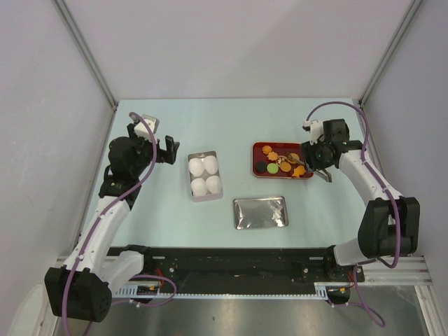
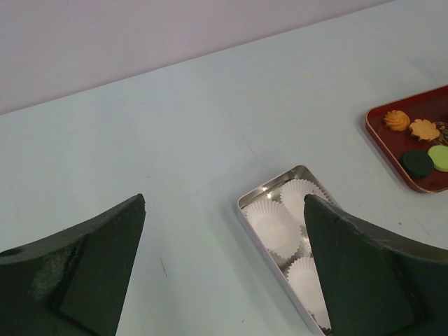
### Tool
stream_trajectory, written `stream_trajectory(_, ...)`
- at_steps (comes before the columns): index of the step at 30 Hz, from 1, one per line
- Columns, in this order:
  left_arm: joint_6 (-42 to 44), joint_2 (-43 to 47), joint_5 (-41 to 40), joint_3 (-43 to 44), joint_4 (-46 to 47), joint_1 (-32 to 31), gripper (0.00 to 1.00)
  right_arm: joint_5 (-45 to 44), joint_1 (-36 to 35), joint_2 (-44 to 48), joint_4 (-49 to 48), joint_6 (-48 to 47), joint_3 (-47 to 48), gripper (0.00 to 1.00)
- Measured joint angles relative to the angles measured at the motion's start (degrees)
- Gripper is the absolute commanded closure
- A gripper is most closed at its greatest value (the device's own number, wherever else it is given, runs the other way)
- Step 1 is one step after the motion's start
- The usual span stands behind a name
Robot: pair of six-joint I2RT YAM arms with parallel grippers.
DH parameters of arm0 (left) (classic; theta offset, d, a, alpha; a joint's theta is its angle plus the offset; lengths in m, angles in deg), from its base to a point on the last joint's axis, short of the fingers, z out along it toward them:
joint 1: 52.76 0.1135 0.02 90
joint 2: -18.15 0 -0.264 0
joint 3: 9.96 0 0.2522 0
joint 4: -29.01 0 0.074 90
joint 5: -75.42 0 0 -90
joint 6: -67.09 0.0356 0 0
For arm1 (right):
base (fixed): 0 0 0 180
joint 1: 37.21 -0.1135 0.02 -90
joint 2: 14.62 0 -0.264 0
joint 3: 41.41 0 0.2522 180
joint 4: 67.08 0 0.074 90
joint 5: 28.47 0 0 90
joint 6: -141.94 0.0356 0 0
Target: Pack the cookies
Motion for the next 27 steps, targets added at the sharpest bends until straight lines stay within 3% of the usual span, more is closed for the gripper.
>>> stream_trajectory(27,0.02,0.00,0.02,0.00,0.00,0.00,0.00,7.74,5.51,-3.91,0.44,0.92,-0.63,0.49)
